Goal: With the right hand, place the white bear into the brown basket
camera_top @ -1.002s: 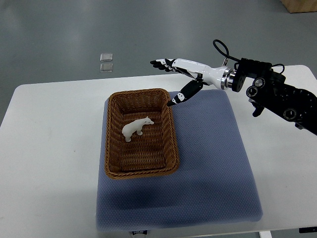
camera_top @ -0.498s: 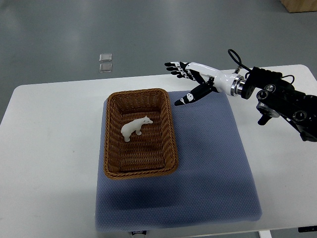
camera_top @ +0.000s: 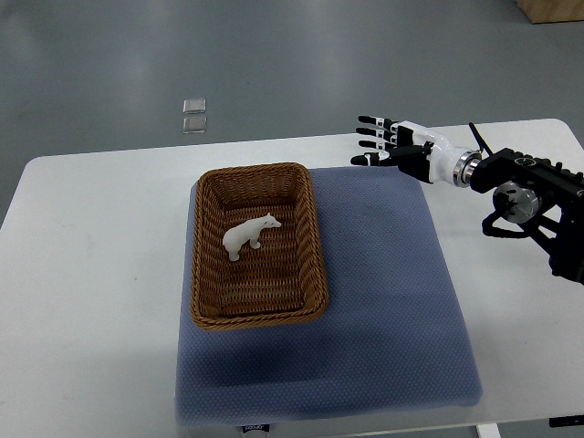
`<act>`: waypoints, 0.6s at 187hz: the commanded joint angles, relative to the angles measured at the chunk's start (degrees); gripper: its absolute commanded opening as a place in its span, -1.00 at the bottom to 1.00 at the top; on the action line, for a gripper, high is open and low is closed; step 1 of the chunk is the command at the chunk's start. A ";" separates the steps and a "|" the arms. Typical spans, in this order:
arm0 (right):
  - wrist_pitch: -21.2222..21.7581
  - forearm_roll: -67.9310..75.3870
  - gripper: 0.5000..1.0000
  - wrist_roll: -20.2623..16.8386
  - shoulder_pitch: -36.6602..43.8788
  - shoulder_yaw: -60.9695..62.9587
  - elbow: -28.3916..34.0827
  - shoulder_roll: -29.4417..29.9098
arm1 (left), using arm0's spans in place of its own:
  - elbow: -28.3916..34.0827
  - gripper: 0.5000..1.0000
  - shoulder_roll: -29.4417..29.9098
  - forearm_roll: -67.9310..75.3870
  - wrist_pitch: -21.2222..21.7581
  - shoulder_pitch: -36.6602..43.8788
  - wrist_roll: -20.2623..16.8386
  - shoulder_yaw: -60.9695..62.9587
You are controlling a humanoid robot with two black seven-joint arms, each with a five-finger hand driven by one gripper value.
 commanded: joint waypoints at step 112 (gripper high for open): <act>0.35 11.16 0.86 0.26 -2.12 0.10 -0.13 0.48 | 0.04 1.00 0.00 0.00 0.01 0.35 0.35 0.18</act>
